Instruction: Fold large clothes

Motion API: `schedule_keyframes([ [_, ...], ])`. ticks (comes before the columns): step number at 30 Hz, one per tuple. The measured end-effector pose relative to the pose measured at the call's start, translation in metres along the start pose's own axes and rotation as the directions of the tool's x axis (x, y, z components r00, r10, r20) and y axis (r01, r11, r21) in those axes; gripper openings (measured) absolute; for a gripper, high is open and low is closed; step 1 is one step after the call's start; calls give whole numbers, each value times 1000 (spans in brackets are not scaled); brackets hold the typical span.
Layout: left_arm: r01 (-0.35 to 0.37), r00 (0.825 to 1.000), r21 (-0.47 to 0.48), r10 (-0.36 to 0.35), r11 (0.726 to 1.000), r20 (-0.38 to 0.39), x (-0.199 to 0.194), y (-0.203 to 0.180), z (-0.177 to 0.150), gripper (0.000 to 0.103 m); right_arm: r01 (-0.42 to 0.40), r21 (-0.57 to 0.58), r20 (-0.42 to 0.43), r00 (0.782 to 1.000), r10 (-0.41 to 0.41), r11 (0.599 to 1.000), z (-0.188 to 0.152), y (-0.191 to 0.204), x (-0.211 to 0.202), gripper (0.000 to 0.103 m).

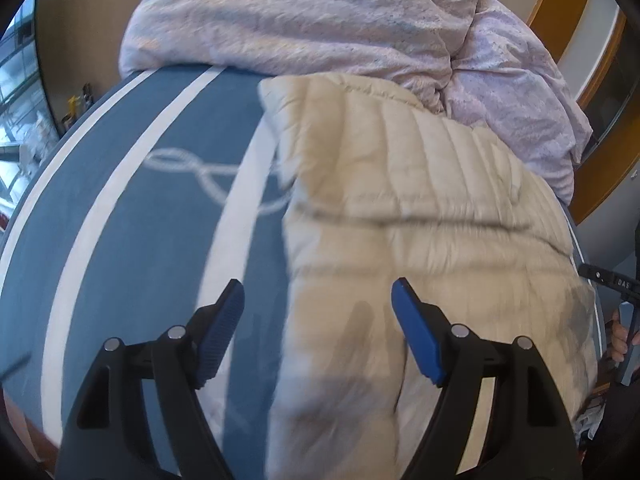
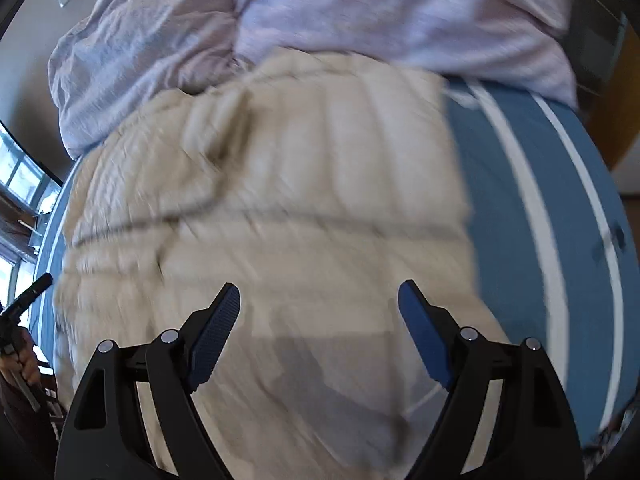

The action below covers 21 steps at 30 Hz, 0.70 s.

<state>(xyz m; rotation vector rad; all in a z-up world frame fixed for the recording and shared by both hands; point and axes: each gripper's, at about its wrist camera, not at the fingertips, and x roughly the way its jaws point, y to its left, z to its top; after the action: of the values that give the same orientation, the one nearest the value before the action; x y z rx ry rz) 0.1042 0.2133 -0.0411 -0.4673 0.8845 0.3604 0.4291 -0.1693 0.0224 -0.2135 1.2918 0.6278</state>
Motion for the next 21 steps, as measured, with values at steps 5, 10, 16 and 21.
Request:
schedule_keyframes([
  [5, 22, 1000, -30, -22, 999, -16, -21, 17, -42, 76, 16, 87, -25, 1000, -14, 996, -53, -52, -28, 83],
  [10, 54, 998, -58, -57, 997, -39, -30, 21, -73, 75, 2, 177, -72, 997, 11, 984, -96, -85, -31, 83],
  [16, 94, 994, -84, -98, 992, -49, -40, 21, -103, 66, -85, 224, -100, 989, 109, 971, -127, -96, -33, 69],
  [21, 138, 988, -99, -144, 985, -49, -49, 17, -125, 57, -160, 258, -87, 978, 187, 953, -147, -103, -42, 56],
])
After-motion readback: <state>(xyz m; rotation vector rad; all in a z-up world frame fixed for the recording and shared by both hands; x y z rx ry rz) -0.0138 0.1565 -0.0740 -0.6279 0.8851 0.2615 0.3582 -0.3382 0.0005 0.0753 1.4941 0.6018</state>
